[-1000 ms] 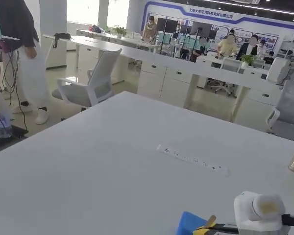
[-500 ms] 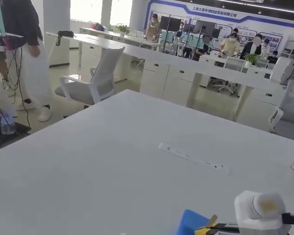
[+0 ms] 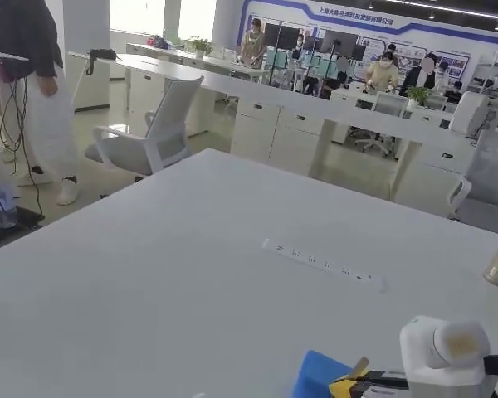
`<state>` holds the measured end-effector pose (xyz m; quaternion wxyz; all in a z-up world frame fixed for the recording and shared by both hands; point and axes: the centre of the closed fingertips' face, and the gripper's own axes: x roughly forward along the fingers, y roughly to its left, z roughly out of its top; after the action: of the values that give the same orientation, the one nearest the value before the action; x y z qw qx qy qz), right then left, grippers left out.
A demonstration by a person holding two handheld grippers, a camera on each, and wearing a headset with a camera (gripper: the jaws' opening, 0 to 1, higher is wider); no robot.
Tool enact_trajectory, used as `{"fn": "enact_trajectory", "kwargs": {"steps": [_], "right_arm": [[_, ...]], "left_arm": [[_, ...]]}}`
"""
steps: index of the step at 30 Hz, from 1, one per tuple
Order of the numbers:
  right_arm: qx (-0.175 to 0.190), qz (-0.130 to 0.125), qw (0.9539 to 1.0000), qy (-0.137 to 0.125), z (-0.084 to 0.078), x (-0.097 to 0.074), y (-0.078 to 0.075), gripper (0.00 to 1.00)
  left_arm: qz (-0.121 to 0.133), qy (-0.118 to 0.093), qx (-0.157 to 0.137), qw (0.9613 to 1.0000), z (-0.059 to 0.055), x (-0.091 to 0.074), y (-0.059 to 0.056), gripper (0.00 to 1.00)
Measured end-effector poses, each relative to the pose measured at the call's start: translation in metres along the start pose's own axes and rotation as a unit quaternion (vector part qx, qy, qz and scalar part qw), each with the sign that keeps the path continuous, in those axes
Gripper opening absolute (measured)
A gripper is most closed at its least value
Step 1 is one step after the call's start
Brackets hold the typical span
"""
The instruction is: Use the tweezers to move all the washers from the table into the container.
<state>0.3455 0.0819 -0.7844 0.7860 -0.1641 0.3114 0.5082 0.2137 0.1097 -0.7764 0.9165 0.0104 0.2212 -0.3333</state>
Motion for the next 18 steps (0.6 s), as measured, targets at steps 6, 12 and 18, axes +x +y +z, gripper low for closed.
{"fn": "enact_trajectory", "kwargs": {"steps": [6,12,18], "right_arm": [[-0.04,0.023,0.9989,-0.002,0.009,-0.021,0.017,0.02],[-0.061,0.049,0.9968,-0.018,0.016,-0.057,0.038,0.02],[-0.09,0.08,0.9921,0.034,-0.019,-0.072,0.06,0.03]], "left_arm": [[-0.017,-0.019,-0.024,0.9994,0.008,-0.001,-0.004,0.63],[-0.036,0.003,0.01,0.9993,0.017,-0.006,-0.008,0.64],[-0.076,-0.018,-0.012,0.9969,0.061,-0.011,-0.004,0.55]]}}
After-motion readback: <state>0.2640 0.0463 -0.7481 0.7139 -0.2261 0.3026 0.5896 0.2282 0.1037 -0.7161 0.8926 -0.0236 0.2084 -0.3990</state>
